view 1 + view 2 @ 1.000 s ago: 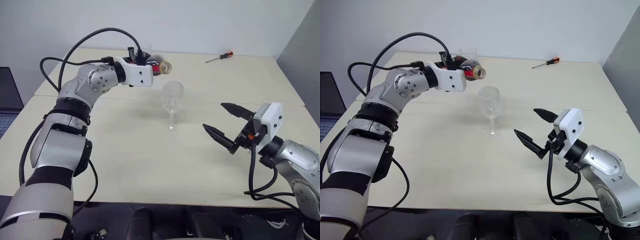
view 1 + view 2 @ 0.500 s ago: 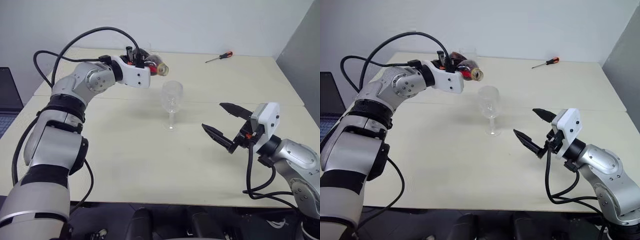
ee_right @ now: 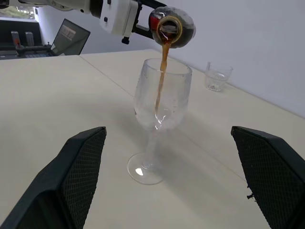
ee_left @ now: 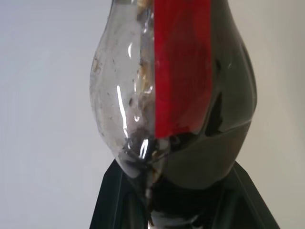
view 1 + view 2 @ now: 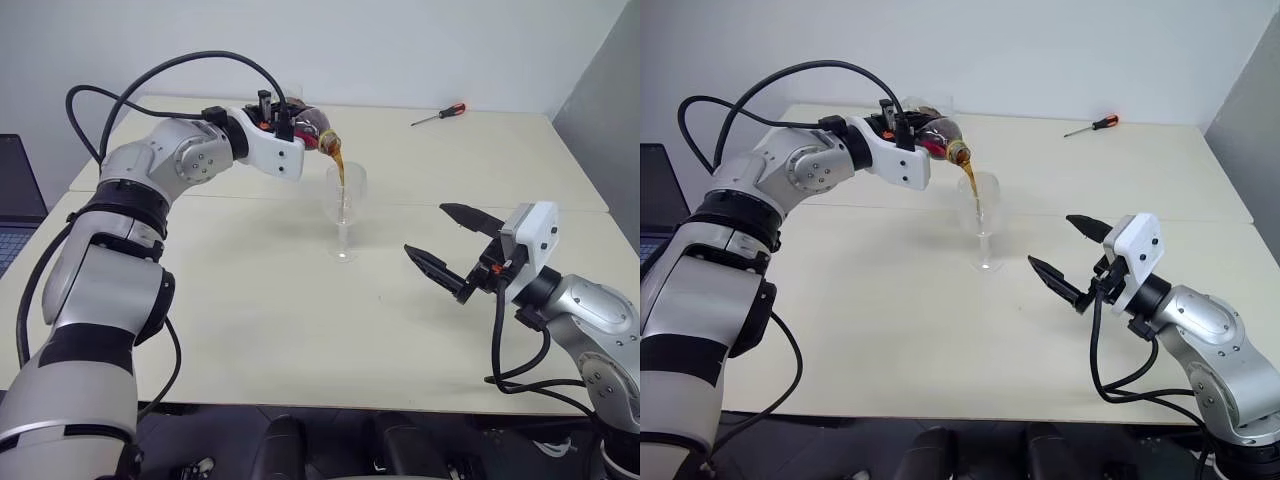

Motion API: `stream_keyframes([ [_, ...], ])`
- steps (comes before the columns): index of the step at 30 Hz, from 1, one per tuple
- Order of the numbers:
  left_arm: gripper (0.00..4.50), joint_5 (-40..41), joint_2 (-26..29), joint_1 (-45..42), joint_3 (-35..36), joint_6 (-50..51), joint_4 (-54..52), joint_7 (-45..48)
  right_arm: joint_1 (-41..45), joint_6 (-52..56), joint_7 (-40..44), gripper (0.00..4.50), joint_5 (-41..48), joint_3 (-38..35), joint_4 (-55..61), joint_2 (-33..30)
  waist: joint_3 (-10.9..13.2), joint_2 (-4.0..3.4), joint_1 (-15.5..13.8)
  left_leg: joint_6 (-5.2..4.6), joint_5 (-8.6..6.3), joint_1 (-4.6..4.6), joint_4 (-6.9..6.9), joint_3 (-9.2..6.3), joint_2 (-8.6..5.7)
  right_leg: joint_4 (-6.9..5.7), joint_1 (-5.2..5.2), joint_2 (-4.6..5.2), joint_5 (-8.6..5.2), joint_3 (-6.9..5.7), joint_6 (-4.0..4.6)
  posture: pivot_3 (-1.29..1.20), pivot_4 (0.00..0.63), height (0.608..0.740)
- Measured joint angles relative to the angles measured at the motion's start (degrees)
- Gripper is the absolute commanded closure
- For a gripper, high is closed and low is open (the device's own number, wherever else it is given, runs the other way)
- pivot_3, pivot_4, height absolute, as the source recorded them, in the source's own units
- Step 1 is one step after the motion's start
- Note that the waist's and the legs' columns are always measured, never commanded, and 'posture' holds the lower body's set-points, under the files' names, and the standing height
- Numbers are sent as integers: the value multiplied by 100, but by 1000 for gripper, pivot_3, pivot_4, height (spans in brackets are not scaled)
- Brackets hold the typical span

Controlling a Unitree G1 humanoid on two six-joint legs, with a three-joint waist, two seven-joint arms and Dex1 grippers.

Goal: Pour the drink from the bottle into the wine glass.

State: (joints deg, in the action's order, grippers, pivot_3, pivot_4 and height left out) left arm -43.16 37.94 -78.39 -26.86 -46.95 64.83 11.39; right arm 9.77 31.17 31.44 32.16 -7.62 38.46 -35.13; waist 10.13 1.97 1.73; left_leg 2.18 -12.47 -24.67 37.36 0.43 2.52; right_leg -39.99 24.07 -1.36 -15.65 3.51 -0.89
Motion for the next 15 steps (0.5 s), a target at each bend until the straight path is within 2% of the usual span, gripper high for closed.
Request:
stream_keyframes([
  [15,3601,-108,23,-99,-80,-76,28,-127,46,-45,18,0,-70,91,-55,13,0,0,0,0,-1,-9,46,-1,1,-13,-4,0,3,0,-6,0,150,740],
])
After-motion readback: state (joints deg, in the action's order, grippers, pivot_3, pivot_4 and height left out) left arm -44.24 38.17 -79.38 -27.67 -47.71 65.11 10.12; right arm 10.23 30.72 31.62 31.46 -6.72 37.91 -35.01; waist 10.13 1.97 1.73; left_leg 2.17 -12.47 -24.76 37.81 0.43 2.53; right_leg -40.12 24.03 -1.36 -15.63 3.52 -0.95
